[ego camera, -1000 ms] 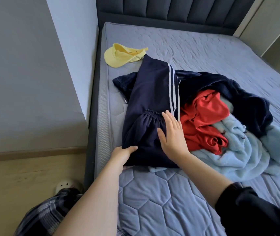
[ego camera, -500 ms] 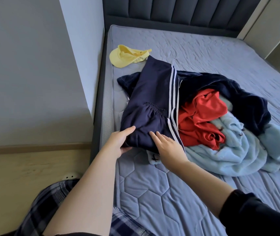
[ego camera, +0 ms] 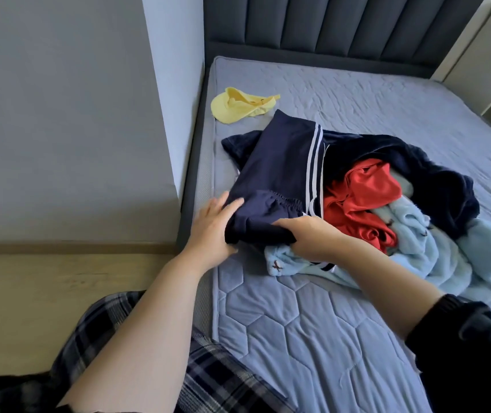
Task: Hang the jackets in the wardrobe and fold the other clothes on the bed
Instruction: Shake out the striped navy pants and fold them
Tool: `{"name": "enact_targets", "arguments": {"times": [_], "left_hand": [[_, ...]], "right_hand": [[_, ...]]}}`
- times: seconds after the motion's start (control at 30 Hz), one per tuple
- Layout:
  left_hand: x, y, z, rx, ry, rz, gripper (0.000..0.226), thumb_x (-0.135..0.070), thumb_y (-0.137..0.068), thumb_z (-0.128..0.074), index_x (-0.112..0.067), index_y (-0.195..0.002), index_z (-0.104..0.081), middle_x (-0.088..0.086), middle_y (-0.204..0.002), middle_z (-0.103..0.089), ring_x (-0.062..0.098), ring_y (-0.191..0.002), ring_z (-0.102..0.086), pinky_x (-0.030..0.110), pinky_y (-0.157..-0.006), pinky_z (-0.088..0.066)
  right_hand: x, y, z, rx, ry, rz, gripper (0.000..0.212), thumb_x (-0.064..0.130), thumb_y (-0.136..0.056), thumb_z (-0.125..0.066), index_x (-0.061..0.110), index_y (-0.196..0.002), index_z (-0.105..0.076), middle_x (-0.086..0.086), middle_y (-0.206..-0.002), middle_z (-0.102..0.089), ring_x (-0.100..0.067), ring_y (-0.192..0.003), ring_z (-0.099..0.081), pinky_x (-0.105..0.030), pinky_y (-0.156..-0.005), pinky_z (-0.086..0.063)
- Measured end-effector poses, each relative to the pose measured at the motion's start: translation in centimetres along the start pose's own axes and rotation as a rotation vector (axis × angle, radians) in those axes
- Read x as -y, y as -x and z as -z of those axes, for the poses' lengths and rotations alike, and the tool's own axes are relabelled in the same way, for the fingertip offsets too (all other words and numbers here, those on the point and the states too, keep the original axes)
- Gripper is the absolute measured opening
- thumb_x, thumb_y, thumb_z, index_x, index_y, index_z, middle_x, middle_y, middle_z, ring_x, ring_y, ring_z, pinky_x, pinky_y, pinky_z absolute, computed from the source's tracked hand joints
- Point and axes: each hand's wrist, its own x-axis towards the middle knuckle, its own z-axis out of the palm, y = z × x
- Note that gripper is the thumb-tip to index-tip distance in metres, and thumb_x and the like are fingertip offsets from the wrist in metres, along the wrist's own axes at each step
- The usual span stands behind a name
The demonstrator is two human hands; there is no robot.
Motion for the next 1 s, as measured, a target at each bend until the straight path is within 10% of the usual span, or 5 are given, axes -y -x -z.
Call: {"name": "enact_targets", "arguments": {"times": [0.1, 0.23, 0.33, 0.6, 1.0], "left_hand": [[-0.4, 0.6, 0.7, 0.063, 0.251, 0.045, 0.041, -0.004, -0.07, -0.079, -0.009, -0.11, -0.07, -0.001, -0.147, -0.041, 0.021, -0.143, -0.02, 0.035, -0.114, -0.021], [-1.0, 1.7, 2.9, 0.534, 0.798, 0.254, 0.024, 0.0, -0.054, -0.067, -0.005, -0.077, -0.074, 0.006, -0.078, -0.067, 0.017, -0.08, -0.061, 0.028, -0.074, -0.047], [-0.7, 2.1, 3.8, 0.767, 0.959, 0.251, 0.021, 0.003, -0.058, -0.059, -0.006, -0.073, -0.071, 0.009, -0.073, -0.068, 0.018, -0.069, -0.065, 0.026, -0.069, -0.053], [0.8, 0.0, 2.4, 0.272, 1.28, 0.411, 0.035, -0.027, -0.072, -0.07, -0.022, -0.107, -0.069, 0.002, -0.105, -0.073, 0.016, -0.098, -0.068, 0.025, -0.078, -0.053], [2.6, -1.6, -5.1, 0.238, 0.884, 0.689, 0.036, -0.034, -0.08, -0.073, -0.024, -0.114, -0.065, -0.002, -0.102, -0.07, 0.019, -0.093, -0.067, 0.034, -0.087, -0.052]], "right_hand": [[0.7, 1.7, 0.9, 0.104, -0.103, 0.025, 0.04, 0.006, -0.076, -0.051, 0.025, -0.11, -0.06, 0.001, -0.1, -0.064, -0.023, -0.095, -0.058, -0.03, -0.076, -0.044], [1.0, 3.4, 2.8, 0.367, -0.322, 0.087, 0.027, 0.001, -0.071, -0.057, 0.025, -0.083, -0.06, 0.012, -0.07, -0.061, -0.01, -0.072, -0.061, -0.018, -0.058, -0.045], [1.3, 4.2, 3.9, 0.584, -0.56, 0.142, 0.035, -0.001, -0.071, -0.063, 0.031, -0.085, -0.063, 0.017, -0.075, -0.068, -0.001, -0.072, -0.065, -0.018, -0.064, -0.048], [-3.1, 0.8, 4.7, 0.369, -0.751, 0.038, 0.035, -0.011, -0.077, -0.063, 0.021, -0.091, -0.068, 0.006, -0.083, -0.073, -0.01, -0.076, -0.069, -0.023, -0.066, -0.052], [-7.5, -6.9, -1.6, 0.055, -0.185, -0.224, 0.03, 0.028, -0.082, -0.071, 0.01, -0.105, -0.066, -0.006, -0.106, -0.066, -0.022, -0.099, -0.06, -0.029, -0.082, -0.045]]}}
